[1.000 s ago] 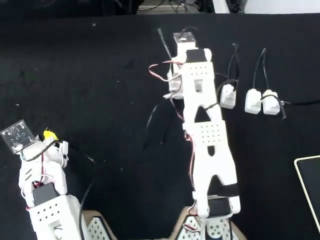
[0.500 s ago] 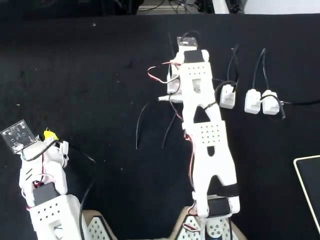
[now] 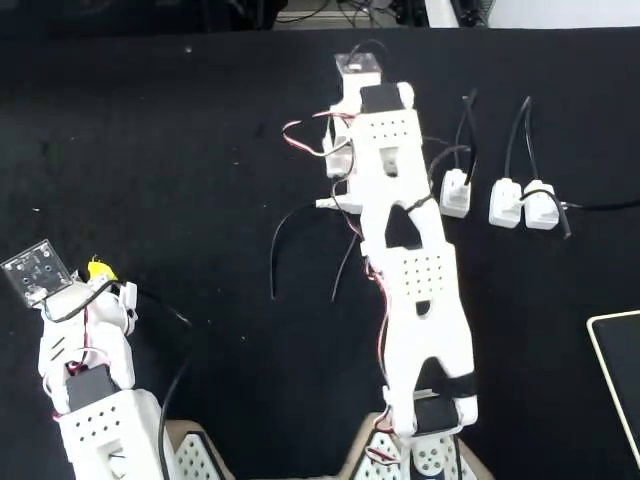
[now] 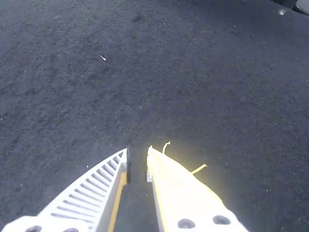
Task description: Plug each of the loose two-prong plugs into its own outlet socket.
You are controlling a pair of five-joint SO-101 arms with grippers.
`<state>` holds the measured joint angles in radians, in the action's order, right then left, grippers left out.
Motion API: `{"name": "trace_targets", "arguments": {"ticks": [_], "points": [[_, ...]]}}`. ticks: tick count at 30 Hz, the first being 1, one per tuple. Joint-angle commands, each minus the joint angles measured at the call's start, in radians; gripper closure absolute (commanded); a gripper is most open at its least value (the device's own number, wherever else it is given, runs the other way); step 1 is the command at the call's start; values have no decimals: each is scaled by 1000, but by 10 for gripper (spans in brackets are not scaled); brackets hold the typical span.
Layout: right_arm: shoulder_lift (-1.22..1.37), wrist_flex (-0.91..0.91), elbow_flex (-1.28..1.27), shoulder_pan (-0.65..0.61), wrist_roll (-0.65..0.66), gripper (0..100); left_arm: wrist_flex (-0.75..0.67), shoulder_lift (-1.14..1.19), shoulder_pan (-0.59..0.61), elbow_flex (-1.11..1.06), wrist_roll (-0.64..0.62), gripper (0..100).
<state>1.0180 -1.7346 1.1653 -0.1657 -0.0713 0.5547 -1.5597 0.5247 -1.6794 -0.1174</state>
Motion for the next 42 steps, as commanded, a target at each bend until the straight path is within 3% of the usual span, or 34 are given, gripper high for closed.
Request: {"name": "trace_targets", "arguments": {"ticks": [1, 7, 17, 23, 27, 30, 36, 42], "points": [[-226, -32, -101, 2, 11, 769, -17, -11, -12, 22, -8, 920], [-567, -28, -444, 15, 118, 990, -17, -11, -21, 21, -9, 920], [-1165, 178, -1069, 81, 121, 988, -11, -11, -139, 1, -3, 972], [-1377, 354, -1620, 100, 302, 987, -12, -11, -257, -27, -2, 970], [-1466, 405, -1805, 157, 384, 987, -11, -11, -325, -28, -2, 969], [-1524, 451, -1876, 189, 315, 987, -11, -11, -338, -28, -2, 968], [-1626, 591, -2000, 247, 43, 987, 55, -9, -331, -28, -2, 969], [-1698, 841, -2227, 247, 5, 987, 230, -9, -331, -28, -2, 970]]}}
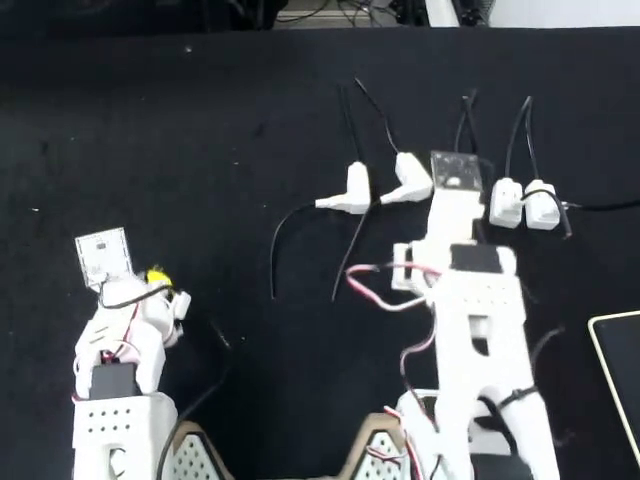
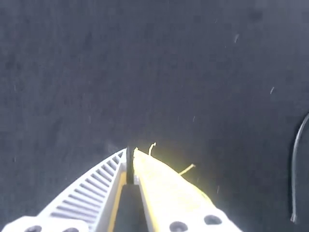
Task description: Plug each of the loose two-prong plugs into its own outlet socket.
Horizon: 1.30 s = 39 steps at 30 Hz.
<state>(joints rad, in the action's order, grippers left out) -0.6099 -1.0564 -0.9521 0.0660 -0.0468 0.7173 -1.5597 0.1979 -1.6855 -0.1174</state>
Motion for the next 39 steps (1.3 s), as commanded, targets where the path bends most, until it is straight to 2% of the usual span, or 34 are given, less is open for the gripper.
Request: {"name": "trace_targets", "arguments": {"ticks": [1, 9, 16, 26, 32, 37, 39], "points": [[-85, 195, -145, 15, -20, 987, 71, -9, -4, -22, -2, 970], [-295, 233, -348, 15, -14, 987, 77, -11, -2, -22, -2, 970], [-512, 233, -506, -61, -14, 987, 77, -2, -5, -22, -5, 970], [-914, 227, -743, -63, -15, 986, 77, -2, -7, -22, -5, 970], [-1145, 34, -740, -66, -14, 986, 77, -2, -7, -22, -5, 970], [-1276, -249, -734, -60, -14, 986, 77, -9, -4, -22, -5, 970], [-1290, -244, -733, -60, -18, 986, 77, -9, -8, -22, -5, 970]]}}
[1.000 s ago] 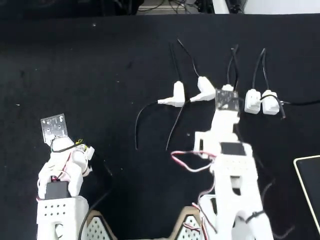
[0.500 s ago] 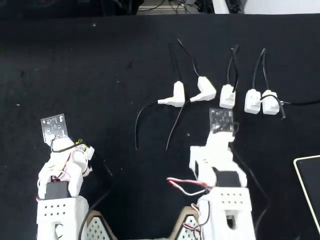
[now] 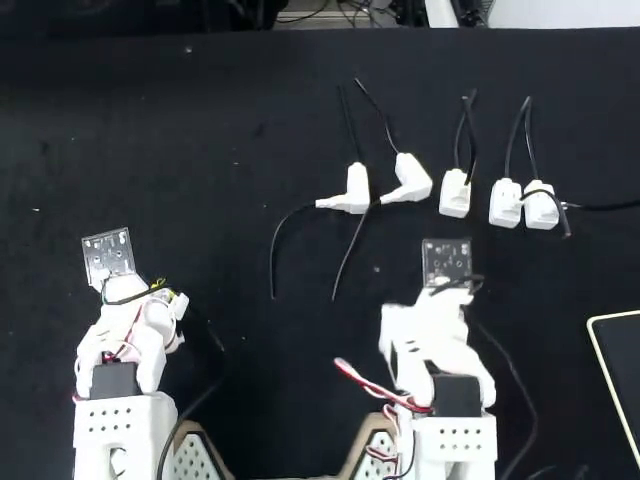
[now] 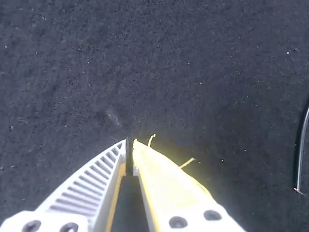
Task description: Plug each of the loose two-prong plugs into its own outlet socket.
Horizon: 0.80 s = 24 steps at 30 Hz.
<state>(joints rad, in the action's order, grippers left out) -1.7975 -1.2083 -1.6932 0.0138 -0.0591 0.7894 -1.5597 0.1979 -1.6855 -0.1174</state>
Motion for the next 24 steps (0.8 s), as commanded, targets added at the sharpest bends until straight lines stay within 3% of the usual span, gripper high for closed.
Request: {"name": "trace_targets", "arguments": {"ticks": [1, 8, 15, 18, 21, 24], "points": [[-97, -97, 8, -8, -2, 986, 5, -9, -13, -22, -5, 970], [-91, -95, 8, -8, 0, 986, 5, -20, -15, -22, -5, 970], [-91, -95, 8, -6, 0, 986, 5, -278, -2, -15, -5, 970], [-91, -95, 8, -6, 0, 986, 15, -252, -13, -15, -5, 970], [-97, -97, 8, -5, 0, 986, 133, -242, -13, -15, -5, 970], [-97, -97, 8, 20, 0, 986, 367, -236, -7, -15, -5, 970]]}}
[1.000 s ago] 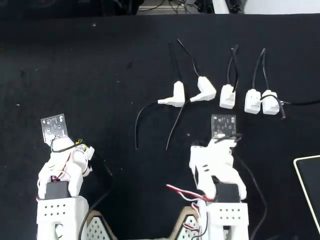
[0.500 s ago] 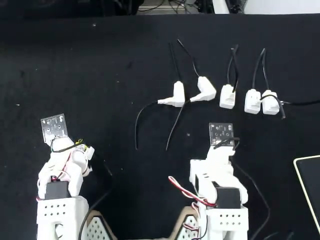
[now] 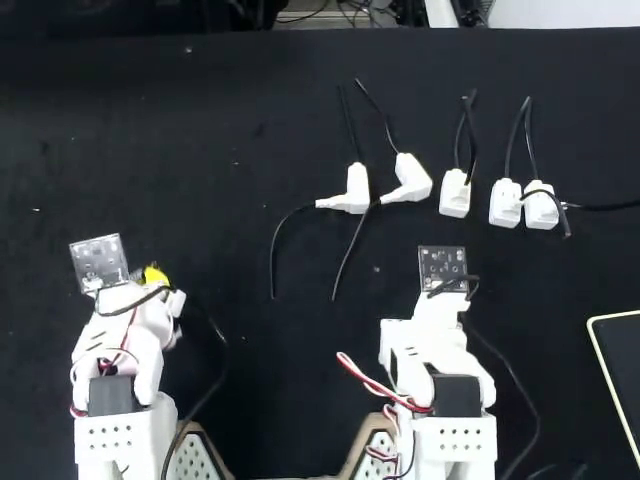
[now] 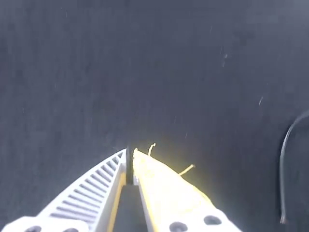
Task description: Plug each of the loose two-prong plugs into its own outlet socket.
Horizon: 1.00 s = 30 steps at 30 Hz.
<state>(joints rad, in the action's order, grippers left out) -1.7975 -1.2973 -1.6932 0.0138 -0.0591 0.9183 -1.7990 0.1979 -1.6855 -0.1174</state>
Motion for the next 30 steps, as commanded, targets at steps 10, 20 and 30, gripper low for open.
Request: {"name": "trace_targets", "arguments": {"ticks": [10, 20, 30], "points": [[-99, -9, 8, 103, 0, 986, 354, -21, -15, -13, -5, 970], [-97, -8, 8, 104, 0, 986, 354, -21, -163, -13, -5, 970], [-97, -8, 8, 104, 0, 986, 356, -23, -131, -13, -3, 970]]}}
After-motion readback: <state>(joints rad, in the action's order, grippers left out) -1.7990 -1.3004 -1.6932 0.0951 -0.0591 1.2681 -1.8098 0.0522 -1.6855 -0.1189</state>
